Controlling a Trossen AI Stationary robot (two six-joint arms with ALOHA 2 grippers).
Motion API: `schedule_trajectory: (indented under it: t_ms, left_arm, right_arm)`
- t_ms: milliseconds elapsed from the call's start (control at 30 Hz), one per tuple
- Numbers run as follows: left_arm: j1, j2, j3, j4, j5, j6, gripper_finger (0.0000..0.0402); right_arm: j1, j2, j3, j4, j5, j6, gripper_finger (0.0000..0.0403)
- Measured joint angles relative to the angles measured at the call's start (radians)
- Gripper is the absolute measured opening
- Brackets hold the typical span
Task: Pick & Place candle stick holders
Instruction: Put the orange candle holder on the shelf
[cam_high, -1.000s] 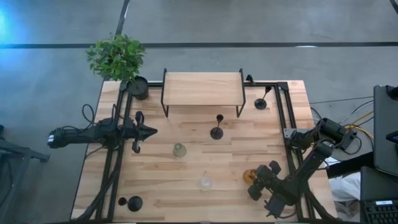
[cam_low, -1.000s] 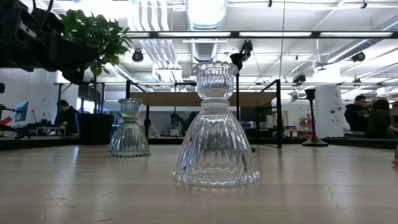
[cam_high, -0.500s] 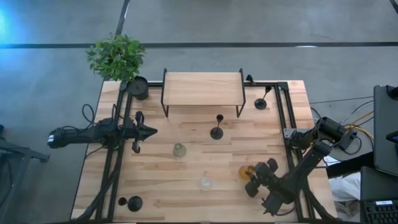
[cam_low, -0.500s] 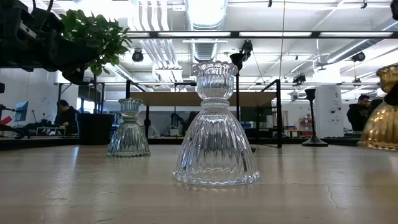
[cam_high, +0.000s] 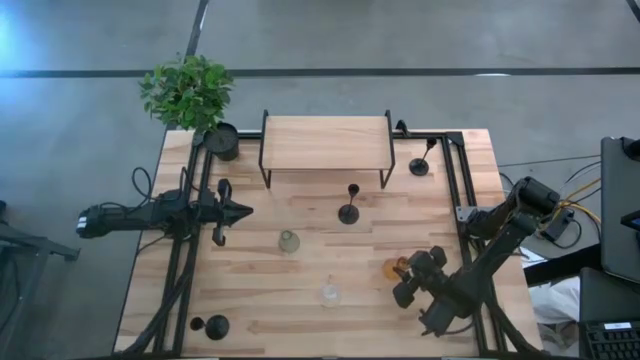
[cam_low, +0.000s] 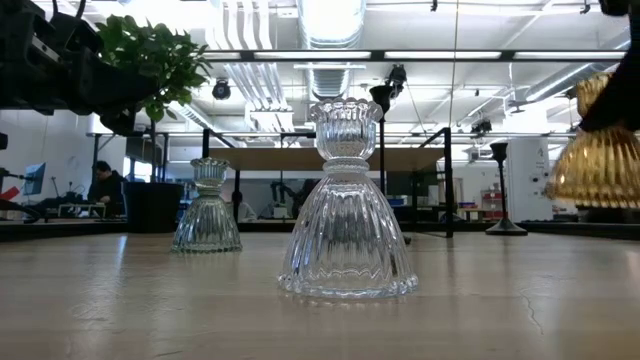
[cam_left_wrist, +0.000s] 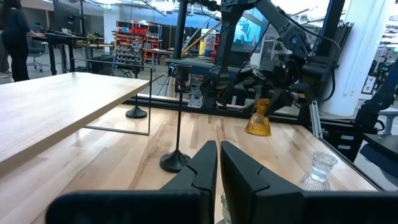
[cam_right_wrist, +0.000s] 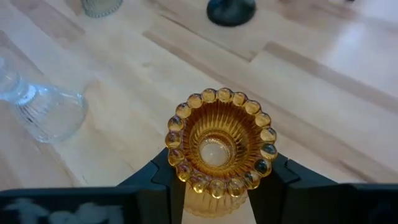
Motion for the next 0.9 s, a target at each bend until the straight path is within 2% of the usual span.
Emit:
schedule_trajectory:
  t_ms: [533,900]
  left_arm:
    - [0.000,0.000,0.000,0.000,0.000,0.000,0.0026]
    - [0.000,0.000,0.000,0.000,0.000,0.000,0.0026]
  right_arm:
    - [-0.192,-0.333,0.001,-0.018,0.001,-0.432,0.0120]
    - [-0.308,-0.437,0.001,0.012,-0.002,-0.631,0.0120]
